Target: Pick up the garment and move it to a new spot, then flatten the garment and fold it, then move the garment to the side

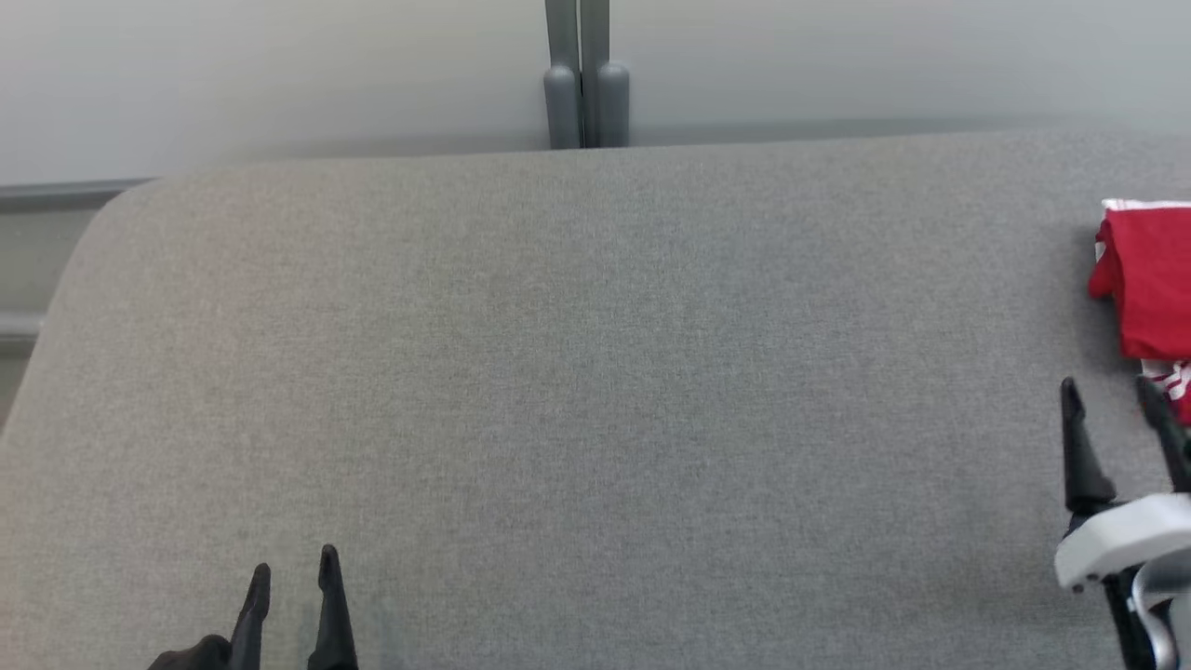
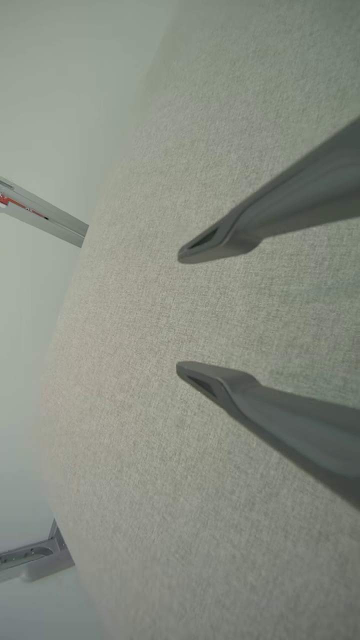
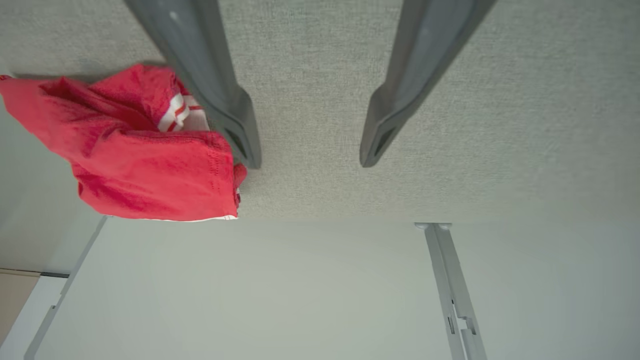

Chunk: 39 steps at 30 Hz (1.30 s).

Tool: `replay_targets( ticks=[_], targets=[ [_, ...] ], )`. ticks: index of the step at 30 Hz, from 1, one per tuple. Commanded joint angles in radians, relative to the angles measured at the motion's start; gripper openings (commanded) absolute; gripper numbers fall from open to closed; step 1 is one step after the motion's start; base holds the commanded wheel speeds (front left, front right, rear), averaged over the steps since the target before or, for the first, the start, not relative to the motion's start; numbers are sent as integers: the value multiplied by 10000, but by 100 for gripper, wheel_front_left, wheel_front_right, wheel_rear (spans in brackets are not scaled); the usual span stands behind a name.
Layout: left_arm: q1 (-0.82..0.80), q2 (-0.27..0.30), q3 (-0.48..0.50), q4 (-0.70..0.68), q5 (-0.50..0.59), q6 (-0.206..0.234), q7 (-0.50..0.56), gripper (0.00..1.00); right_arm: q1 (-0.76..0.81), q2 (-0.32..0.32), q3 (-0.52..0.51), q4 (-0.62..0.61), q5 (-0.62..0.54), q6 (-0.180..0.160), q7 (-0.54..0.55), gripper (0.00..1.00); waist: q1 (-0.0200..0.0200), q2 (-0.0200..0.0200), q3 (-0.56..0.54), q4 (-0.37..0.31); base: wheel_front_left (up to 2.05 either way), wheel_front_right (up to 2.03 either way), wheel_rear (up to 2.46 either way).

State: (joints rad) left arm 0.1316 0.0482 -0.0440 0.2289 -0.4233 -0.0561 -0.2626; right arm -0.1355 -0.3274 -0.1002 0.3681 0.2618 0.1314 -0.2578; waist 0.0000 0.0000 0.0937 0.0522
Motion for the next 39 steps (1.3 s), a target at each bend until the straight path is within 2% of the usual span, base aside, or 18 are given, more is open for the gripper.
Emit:
replay_targets(
  ticks=[1,4,8,11,16,19,20,23,39],
  targets=[
    [90,41,154,-98,204,83,-23,100,468,293,-36,-446,-206,-14,-81,100,0,0,-1098,-139,0,0,0],
    [96,39,404,-173,519,-38,-23,100,1507,1256,-118,-1301,-706,-13,-68,100,0,0,-1301,43,0,0,0],
    [-52,41,641,-117,746,-158,-23,100,2344,2029,-186,-1798,-1243,-13,-70,100,0,0,-1410,216,0,0,0],
    [-159,41,627,-64,838,-228,-23,100,2708,2332,-10,-2015,-1500,-11,-71,100,0,0,-1412,239,0,0,0],
    [-247,39,71,115,972,-602,-23,100,2855,2628,-133,-2277,-1706,-13,-72,100,0,0,-1352,213,0,0,0],
    [-349,44,-206,235,1018,-682,-24,100,2851,2682,-181,-2417,-1790,-13,-73,100,0,0,-1284,234,0,0,0],
    [-227,-4,-239,250,1007,-669,3,0,2760,2704,-143,-2349,-1699,-2,-47,0,0,0,-1300,224,0,0,0],
    [-84,-23,-260,502,1000,-669,60,0,2780,2794,-133,-2071,-1675,-2,-28,0,0,0,-1301,224,0,0,0],
    [-598,36,69,424,-1764,-687,789,0,2219,2783,-158,-1891,1510,-3,781,0,0,0,-1250,128,0,0,0]
  ],
)
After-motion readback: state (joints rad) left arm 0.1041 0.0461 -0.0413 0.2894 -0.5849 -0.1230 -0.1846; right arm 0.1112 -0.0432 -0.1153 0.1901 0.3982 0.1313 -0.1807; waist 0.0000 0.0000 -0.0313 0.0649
